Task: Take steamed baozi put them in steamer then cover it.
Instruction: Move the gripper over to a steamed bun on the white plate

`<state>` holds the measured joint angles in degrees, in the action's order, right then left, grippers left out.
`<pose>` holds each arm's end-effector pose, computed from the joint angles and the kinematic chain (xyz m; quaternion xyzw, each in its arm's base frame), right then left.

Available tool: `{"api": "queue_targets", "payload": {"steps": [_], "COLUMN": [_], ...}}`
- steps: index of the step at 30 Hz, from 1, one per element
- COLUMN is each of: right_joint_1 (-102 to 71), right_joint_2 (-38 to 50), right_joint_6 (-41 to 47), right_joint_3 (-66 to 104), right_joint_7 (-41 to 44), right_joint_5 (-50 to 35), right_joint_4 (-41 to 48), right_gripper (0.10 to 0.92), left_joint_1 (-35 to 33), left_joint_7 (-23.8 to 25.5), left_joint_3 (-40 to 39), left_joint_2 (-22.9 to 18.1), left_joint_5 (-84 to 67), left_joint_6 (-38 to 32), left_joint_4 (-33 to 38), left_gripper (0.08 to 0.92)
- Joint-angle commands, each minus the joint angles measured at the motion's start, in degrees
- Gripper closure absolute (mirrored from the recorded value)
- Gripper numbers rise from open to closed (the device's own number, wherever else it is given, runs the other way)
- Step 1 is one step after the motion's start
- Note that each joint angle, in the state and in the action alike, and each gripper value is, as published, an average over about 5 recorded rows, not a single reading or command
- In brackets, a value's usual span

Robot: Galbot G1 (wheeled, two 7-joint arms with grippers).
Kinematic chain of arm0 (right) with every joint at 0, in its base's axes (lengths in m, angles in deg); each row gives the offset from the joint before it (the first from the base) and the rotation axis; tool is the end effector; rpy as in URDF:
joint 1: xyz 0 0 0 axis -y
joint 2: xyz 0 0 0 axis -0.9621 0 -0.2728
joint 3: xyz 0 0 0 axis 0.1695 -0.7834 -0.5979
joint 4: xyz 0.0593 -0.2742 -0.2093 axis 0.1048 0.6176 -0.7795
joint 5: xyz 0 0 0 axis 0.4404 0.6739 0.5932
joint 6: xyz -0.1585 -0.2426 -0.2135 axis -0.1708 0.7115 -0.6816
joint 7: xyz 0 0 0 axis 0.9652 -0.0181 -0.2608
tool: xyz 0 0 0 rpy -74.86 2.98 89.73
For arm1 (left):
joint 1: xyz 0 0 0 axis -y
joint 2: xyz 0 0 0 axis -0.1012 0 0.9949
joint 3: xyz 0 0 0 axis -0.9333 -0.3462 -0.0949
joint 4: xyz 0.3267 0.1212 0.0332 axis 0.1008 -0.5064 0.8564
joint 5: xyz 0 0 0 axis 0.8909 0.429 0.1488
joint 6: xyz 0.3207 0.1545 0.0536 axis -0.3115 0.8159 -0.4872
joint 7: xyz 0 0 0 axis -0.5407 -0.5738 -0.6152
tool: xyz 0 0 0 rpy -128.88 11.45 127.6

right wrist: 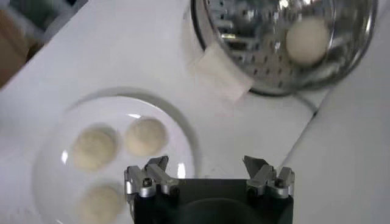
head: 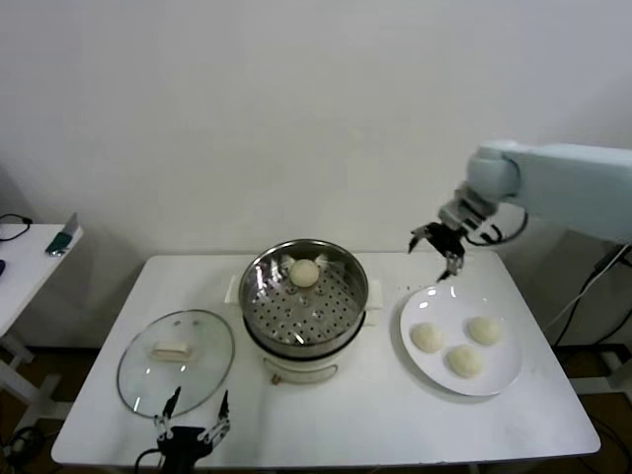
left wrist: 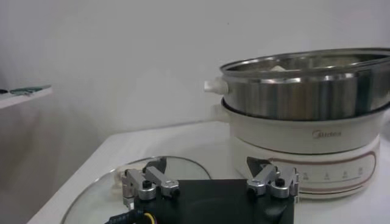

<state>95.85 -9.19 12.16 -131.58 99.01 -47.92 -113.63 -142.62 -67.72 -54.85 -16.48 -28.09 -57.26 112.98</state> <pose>0.5374 -0.1146 -0.0674 0.5684 -0.4766 0.5943 0.3106 0.0885 0.0251 -0.3477 0.0036 -0.9892 -0.0613 0.1328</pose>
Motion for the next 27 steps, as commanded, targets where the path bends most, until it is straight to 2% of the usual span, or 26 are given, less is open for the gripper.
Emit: {"api": "queue_targets", "payload": {"steps": [1,6,14,27], "right_joint_1": [-0.92,-9.11,-22.33,-29.71], "right_joint_2": [10.04,10.58,7.08,-0.36], "right_joint_6": [23.61,25.93,26.31,24.71], "right_joint_3": [-6.37,-0.18,11.27,18.84], "right_joint_7": [-7.52,-9.16,-9.85,-9.17], "right_joint_5": [-8.1,-6.8,-4.03,-1.14], "right_joint_4": [-12.36,-10.83,-2.21,7.68], "right_gripper": [0.203,0.203,0.203,0.203], "left_joint_1": [0.09,0.01,-0.34,-1.15], "left_joint_7": [0.02,0.06,0.01,-0.21], "left_joint_3": [0.01,-0.02,-0.1,0.21], "left_joint_2": [-0.02,-0.01,0.07,0.32], "left_joint_5": [0.05,0.23,0.59,0.67], "left_joint_6": [-0.01,-0.1,-0.5,-0.74], "left_joint_4": [-0.18,-0.19,-0.16,0.35], "left_gripper": [0.177,0.177,0.177,0.177]}}
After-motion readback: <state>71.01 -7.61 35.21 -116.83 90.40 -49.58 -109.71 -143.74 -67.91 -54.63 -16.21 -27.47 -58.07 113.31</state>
